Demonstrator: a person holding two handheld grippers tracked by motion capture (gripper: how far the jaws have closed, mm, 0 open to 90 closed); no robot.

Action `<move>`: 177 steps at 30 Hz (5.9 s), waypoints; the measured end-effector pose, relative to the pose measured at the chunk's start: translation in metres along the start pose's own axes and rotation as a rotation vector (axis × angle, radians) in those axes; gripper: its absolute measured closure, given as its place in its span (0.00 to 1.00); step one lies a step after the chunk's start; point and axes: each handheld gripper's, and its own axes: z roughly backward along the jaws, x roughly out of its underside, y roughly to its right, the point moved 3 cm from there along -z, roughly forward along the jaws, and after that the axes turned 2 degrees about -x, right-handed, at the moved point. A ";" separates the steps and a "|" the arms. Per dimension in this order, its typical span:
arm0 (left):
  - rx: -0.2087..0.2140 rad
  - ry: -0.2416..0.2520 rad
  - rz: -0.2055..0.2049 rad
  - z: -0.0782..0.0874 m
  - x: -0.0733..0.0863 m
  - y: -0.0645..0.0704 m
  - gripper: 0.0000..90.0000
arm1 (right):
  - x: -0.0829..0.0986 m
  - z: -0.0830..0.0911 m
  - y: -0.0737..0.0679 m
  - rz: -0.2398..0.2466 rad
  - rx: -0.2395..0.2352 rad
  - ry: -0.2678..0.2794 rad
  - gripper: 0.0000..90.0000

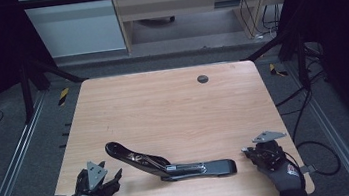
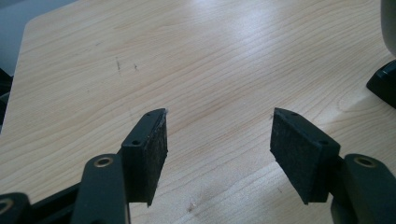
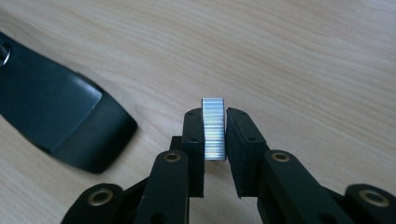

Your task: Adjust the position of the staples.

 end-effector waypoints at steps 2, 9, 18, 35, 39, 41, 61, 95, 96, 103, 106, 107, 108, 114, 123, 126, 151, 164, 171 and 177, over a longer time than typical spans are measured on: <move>0.001 -0.002 -0.003 0.000 0.000 0.000 0.40 | 0.005 0.001 0.001 0.010 0.001 -0.001 0.87; 0.003 -0.011 -0.007 -0.001 0.001 0.001 0.40 | 0.011 -0.002 0.003 0.001 -0.001 -0.035 0.87; 0.004 -0.012 -0.007 -0.001 0.001 0.001 0.40 | 0.013 -0.003 0.005 -0.020 -0.008 -0.050 0.86; 0.005 -0.013 -0.006 -0.001 0.001 0.001 0.40 | -0.007 0.015 0.006 0.038 0.041 -0.023 0.71; 0.006 -0.016 -0.010 -0.002 0.001 0.001 0.40 | -0.014 0.019 0.007 0.049 0.042 -0.012 0.70; 0.007 -0.014 -0.008 -0.002 0.000 0.001 0.40 | -0.015 0.019 0.006 0.051 0.041 -0.016 0.71; 0.012 -0.019 -0.004 -0.002 0.001 0.001 0.40 | -0.010 0.005 0.014 -0.066 -0.077 -0.125 0.75; 0.014 -0.026 -0.006 -0.003 0.001 0.001 0.39 | -0.009 -0.011 0.008 0.014 -0.044 -0.177 0.86; 0.014 -0.026 -0.006 -0.003 0.001 0.001 0.39 | -0.009 -0.011 0.008 0.014 -0.045 -0.174 0.86; 0.014 -0.026 -0.006 -0.003 0.001 0.001 0.39 | -0.008 -0.012 0.007 0.037 -0.036 -0.187 0.87; 0.013 -0.026 -0.006 -0.003 0.001 0.001 0.39 | -0.009 -0.009 0.006 0.056 -0.040 -0.175 0.87; 0.013 -0.027 -0.006 -0.003 0.001 0.000 0.39 | -0.010 -0.007 0.004 0.058 -0.043 -0.162 0.87; 0.013 -0.026 -0.006 -0.003 0.001 0.000 0.39 | -0.011 -0.005 0.005 0.085 -0.048 -0.153 0.87; 0.013 -0.027 -0.007 -0.003 0.001 0.000 0.39 | -0.019 0.006 0.000 0.174 -0.078 -0.105 0.87; 0.011 -0.027 -0.005 -0.004 0.001 0.000 0.39 | -0.034 0.018 -0.013 0.315 -0.193 -0.034 0.87; 0.010 -0.029 -0.006 -0.004 0.001 0.000 0.39 | -0.039 0.021 -0.018 0.356 -0.254 0.011 0.87; 0.010 -0.033 -0.007 -0.005 0.002 0.000 0.39 | -0.099 0.020 -0.060 0.563 -0.523 0.070 0.87; 0.011 -0.033 -0.009 -0.004 0.002 0.000 0.39 | -0.123 0.006 -0.090 0.678 -0.602 0.032 0.87; 0.012 -0.035 -0.010 -0.005 0.002 0.000 0.39 | -0.124 -0.005 -0.099 0.702 -0.612 0.011 0.87; 0.011 -0.033 -0.008 -0.004 0.002 0.000 0.39 | -0.124 -0.011 -0.103 0.726 -0.604 -0.003 0.87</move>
